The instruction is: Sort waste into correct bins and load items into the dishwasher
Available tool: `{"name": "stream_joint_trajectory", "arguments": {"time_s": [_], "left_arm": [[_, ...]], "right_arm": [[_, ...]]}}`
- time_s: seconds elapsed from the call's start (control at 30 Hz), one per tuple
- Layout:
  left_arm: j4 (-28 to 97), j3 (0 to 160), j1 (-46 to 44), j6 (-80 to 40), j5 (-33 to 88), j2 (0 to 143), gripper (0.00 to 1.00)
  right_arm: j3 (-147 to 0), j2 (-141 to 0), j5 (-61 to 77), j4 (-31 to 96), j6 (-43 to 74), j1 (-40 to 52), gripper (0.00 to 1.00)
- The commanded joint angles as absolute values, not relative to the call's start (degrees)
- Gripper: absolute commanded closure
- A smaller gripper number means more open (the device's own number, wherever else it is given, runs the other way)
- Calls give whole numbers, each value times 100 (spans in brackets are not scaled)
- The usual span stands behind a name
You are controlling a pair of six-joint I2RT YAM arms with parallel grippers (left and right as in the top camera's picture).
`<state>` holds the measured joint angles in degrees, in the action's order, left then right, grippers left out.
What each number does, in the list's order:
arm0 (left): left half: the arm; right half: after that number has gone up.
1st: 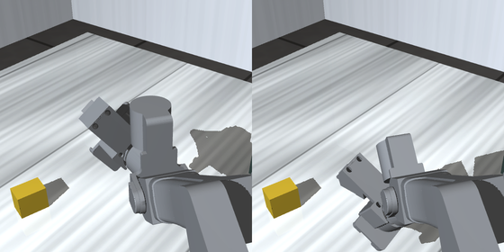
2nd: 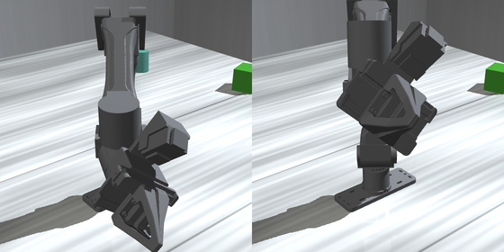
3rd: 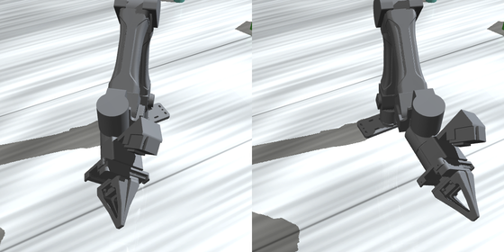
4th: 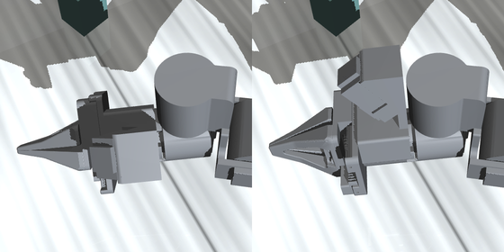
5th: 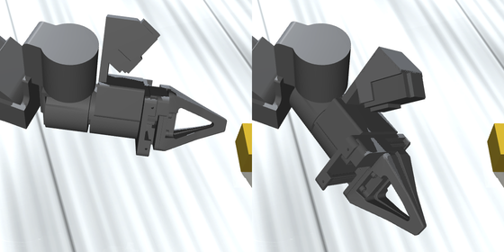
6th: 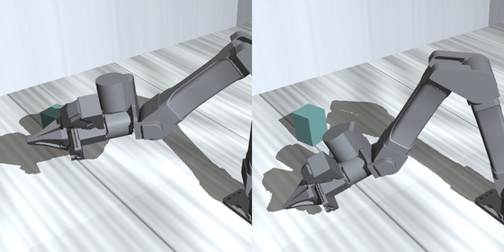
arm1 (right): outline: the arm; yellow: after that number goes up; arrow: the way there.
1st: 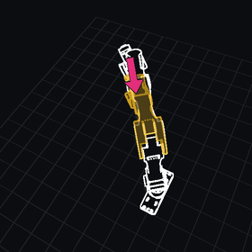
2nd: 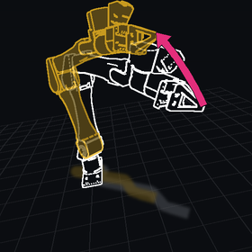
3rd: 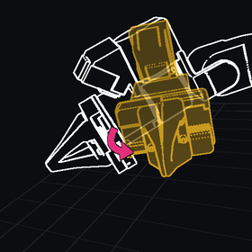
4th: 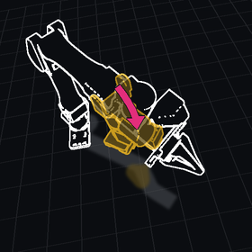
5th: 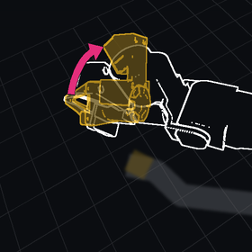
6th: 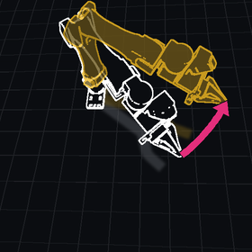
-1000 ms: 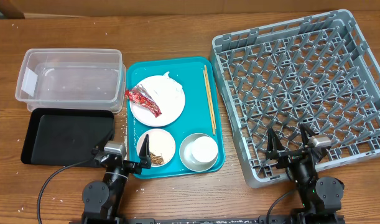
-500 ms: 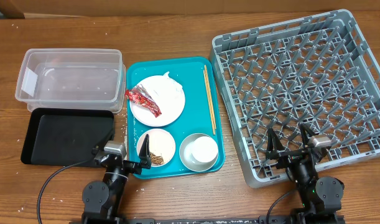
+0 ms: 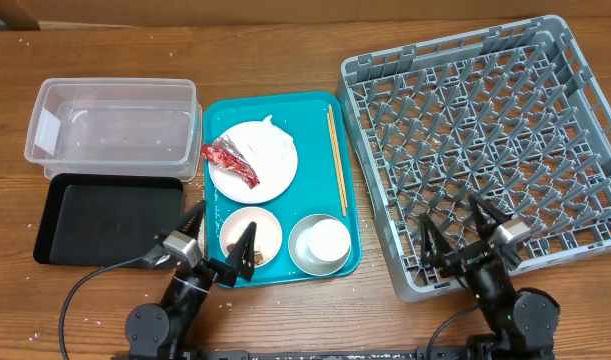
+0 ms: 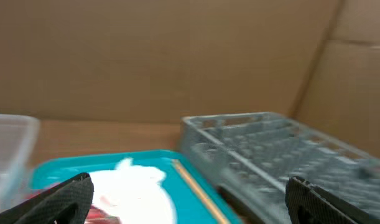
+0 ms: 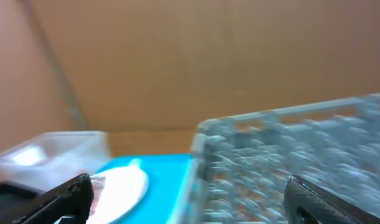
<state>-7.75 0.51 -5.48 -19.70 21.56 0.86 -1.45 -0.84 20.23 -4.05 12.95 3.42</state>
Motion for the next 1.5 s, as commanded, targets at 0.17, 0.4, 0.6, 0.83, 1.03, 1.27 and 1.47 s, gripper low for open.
{"name": "stream_joint_trajectory", "arguments": {"time_s": [0.17, 0.4, 0.6, 0.83, 1.03, 1.27, 1.47], "left_arm": [[244, 1468, -489, -2720, 2952, 294, 0], [2665, 4007, -493, -2418, 3120, 2333, 0], [4106, 5892, -493, -2075, 3717, 4202, 0], [4296, 6219, -521, -2143, 4722, 5280, 0], [5437, 6208, -1387, -2078, 3500, 6176, 14], [5870, 6200, -3100, -2462, 1015, 7352, 19], [5382, 6200, -3649, -2539, 639, 8407, 20]], "right_arm": [[-1369, -180, 2777, -252, 2121, 329, 0], [-3509, -1765, 2786, 1085, 2106, 329, 0], [-5339, -3752, 2952, 2980, 2104, 329, 0], [-5920, -5105, 4241, 3426, 2123, 329, 0], [-5920, -5758, 4602, 3489, 2126, 329, 0], [-5920, -6274, 4600, 4027, 2126, 329, 0], [-5920, -6344, 4598, 4244, 2126, 329, 0]]}}
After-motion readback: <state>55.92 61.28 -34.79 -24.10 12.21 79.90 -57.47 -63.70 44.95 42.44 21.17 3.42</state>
